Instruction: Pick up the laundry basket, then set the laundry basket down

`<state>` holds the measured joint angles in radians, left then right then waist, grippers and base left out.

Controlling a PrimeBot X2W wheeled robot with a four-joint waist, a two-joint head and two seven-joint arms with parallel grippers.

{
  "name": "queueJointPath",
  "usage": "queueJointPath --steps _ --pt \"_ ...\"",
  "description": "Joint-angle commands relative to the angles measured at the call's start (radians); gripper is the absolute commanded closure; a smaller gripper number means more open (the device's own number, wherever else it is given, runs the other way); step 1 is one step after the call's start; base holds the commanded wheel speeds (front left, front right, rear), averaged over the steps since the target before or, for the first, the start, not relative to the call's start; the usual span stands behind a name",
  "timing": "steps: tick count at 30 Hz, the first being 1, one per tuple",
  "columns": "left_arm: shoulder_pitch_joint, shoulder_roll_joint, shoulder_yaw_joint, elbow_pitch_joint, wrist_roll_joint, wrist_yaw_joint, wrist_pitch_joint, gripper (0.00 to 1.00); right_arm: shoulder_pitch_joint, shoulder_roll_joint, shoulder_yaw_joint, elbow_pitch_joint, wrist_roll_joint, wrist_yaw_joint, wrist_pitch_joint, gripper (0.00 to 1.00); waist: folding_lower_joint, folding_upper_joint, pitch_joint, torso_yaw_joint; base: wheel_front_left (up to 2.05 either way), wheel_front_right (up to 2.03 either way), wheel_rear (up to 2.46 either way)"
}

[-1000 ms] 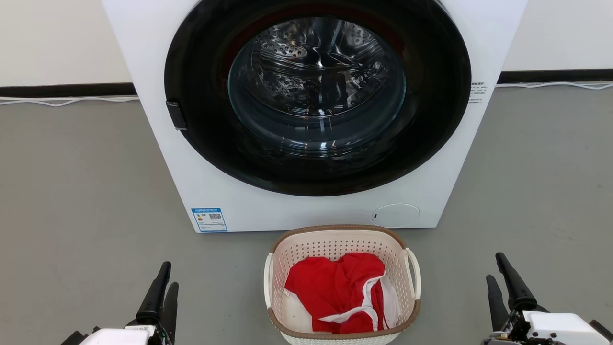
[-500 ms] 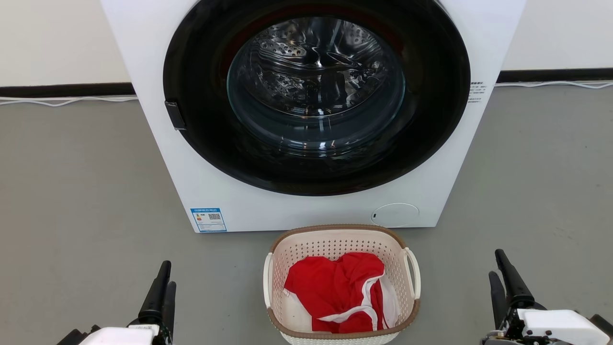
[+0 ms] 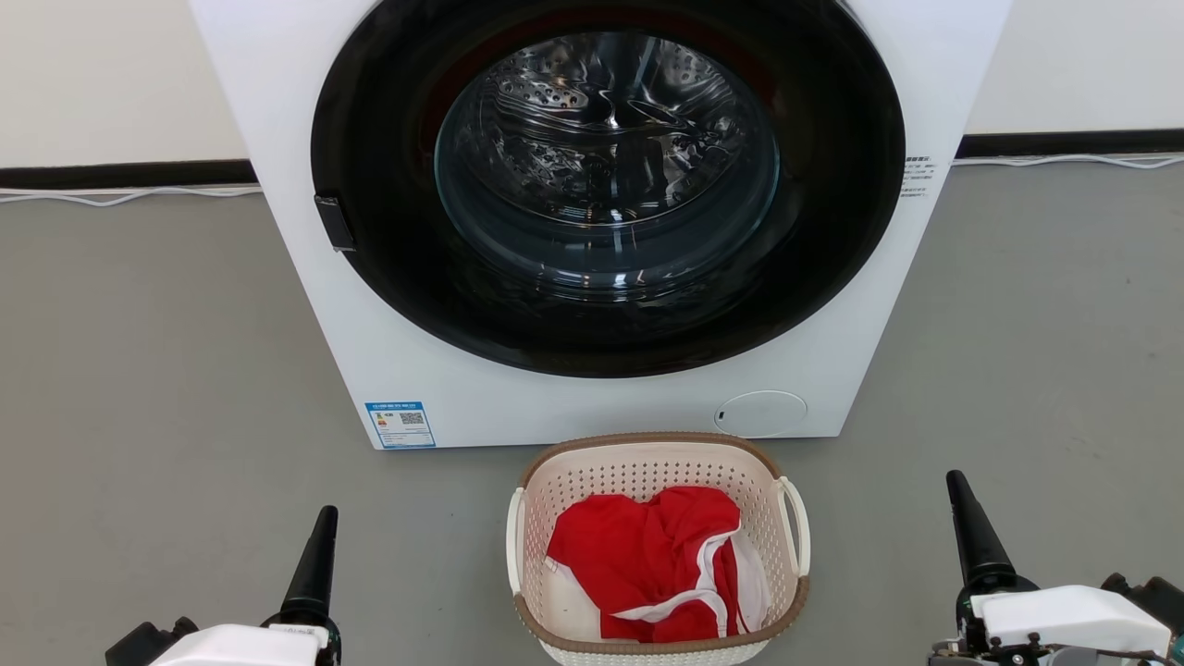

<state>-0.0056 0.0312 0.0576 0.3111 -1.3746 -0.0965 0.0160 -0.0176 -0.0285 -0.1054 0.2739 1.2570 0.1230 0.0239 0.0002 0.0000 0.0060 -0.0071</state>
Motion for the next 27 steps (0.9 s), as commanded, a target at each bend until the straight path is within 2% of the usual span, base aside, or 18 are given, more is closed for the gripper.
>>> queueJointPath --steps 1,17,27 --pt "-0.026 0.008 0.004 -0.03 0.031 0.004 -0.009 0.0 -0.034 -0.01 0.009 -0.034 -0.041 0.002 -0.019 0.0 -0.0001 0.0 0.0 0.0 0.0 0.0 0.0" --pt "-0.023 0.01 -0.014 -0.04 0.268 0.035 -0.056 0.0 -0.04 -0.012 0.045 -0.048 -0.356 0.003 -0.066 0.0 -0.0001 0.0 0.001 -0.005 0.0 0.0 0.0" --pt "-0.022 0.012 -0.022 -0.045 0.426 0.054 -0.089 0.0 -0.051 -0.014 0.072 -0.009 -0.534 0.004 -0.098 0.0 -0.0001 0.0 0.002 -0.01 0.0 0.0 0.0"
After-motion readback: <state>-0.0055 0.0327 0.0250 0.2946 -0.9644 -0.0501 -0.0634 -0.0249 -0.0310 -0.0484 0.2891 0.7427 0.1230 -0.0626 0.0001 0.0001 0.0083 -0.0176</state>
